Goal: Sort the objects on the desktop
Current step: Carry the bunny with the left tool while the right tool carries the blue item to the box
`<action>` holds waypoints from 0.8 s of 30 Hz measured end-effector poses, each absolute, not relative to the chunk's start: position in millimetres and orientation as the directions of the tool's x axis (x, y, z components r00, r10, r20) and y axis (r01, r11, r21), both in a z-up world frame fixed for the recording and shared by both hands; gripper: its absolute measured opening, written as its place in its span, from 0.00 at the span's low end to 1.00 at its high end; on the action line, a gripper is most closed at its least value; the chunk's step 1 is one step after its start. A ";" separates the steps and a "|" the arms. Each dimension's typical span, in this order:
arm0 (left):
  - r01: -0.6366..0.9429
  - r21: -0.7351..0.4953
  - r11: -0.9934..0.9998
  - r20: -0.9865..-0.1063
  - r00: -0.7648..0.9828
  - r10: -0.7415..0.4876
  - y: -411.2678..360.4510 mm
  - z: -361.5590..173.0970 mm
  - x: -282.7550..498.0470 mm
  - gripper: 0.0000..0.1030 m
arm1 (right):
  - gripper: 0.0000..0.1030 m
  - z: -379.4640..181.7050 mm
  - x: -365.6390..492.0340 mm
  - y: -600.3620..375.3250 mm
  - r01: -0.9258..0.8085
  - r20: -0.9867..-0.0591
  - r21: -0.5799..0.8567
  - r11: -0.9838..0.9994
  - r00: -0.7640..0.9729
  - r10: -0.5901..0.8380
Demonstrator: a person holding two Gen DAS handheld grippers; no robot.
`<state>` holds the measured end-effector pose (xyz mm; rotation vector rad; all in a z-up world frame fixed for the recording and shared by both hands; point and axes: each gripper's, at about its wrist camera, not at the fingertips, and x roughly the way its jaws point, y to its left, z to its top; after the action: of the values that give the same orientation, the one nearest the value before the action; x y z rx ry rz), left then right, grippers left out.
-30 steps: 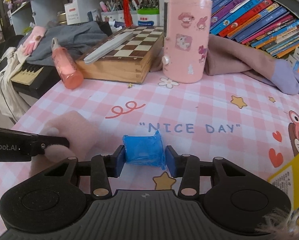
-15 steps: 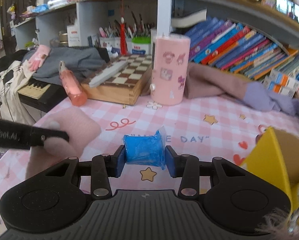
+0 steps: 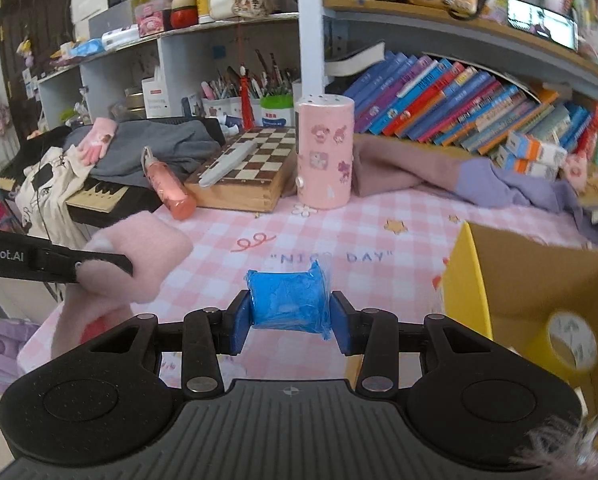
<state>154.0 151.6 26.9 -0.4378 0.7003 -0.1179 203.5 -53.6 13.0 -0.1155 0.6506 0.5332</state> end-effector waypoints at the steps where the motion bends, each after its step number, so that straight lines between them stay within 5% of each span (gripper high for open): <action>1: -0.036 -0.429 0.903 -0.595 0.763 -0.252 150.5 28.0 150.0 0.16 | 0.37 13.7 199.0 -56.1 -0.502 -0.606 0.064 0.862 0.667 0.433; 24: 0.099 -0.421 0.902 -0.588 0.726 -0.355 131.1 24.2 37.7 0.16 | 0.37 8.8 65.9 -88.3 -0.401 -0.661 0.073 0.913 0.666 0.346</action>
<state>37.7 131.1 24.2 -0.3783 0.7178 -0.2572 65.9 -88.3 8.8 -0.0809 0.7282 0.4220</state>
